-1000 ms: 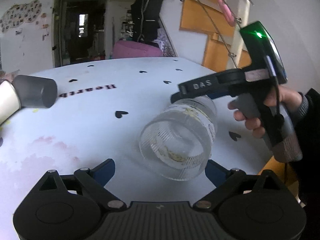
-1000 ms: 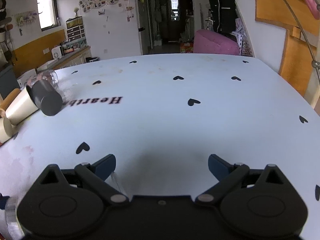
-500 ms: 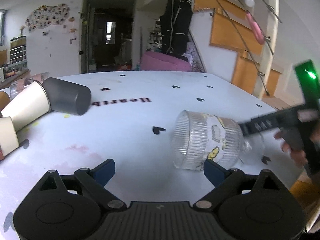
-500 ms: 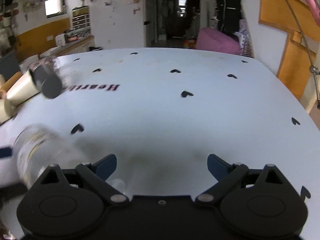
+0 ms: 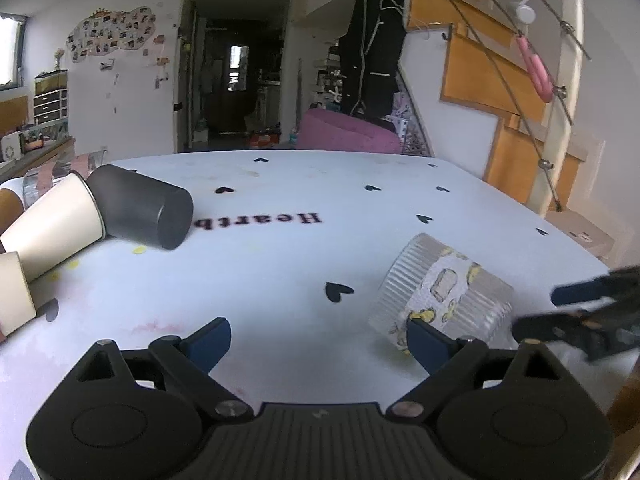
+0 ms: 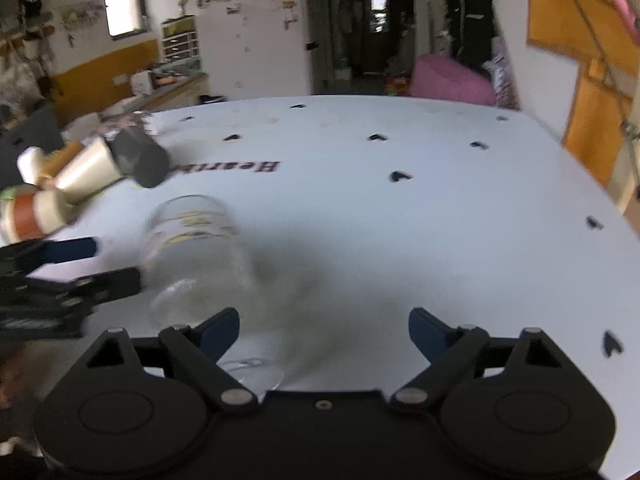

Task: Flip cup upright
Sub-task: 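Hold the glass with the left tool while the right tool moves to its bowl, then close the right tool on the glass bowl while the left tool releases it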

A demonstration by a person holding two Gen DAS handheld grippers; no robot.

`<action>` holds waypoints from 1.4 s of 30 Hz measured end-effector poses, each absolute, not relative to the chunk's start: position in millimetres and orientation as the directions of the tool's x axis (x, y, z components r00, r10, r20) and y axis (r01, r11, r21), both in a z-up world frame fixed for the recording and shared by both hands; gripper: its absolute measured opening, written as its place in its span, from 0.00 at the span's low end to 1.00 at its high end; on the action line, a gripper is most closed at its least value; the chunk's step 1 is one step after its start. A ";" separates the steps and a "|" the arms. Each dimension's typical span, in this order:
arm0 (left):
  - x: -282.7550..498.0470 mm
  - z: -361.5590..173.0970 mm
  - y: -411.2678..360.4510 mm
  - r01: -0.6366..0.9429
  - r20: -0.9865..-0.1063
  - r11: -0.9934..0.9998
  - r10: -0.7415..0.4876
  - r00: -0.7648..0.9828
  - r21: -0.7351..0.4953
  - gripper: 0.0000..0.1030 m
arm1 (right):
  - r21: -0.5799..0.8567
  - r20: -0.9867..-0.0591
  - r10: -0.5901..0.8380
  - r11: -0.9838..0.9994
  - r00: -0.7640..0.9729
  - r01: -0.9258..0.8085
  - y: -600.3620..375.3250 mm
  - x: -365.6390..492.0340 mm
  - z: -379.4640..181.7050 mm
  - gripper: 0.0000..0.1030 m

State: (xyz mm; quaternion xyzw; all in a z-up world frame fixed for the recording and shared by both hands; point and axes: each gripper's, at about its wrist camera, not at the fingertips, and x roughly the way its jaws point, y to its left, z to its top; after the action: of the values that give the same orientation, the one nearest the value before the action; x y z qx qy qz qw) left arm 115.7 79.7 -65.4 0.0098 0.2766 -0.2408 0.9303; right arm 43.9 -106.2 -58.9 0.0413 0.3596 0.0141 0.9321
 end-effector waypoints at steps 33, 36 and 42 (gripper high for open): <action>92.0 -64.3 95.1 0.454 -0.499 0.884 -0.446 0.743 -0.114 0.92 | 0.385 -0.871 0.374 0.922 0.318 -0.028 -93.0 185.0 -40.1 0.90; 90.9 -65.6 97.4 0.448 -0.500 0.885 -0.447 0.742 -0.126 0.93 | 0.346 -0.886 0.351 0.936 0.302 -0.073 -82.5 188.9 -45.1 0.90; 89.6 -66.0 101.1 0.434 -0.502 0.891 -0.439 0.745 -0.136 0.99 | 0.362 -0.874 0.372 0.928 0.313 -0.091 -84.8 187.1 -52.2 0.75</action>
State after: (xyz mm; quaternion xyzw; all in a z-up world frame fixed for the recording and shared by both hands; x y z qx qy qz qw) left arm 89.6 101.1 -66.0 -0.0051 0.2699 -0.2337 0.9341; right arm 187.1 -84.8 -52.2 0.1237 0.5679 0.1443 0.8009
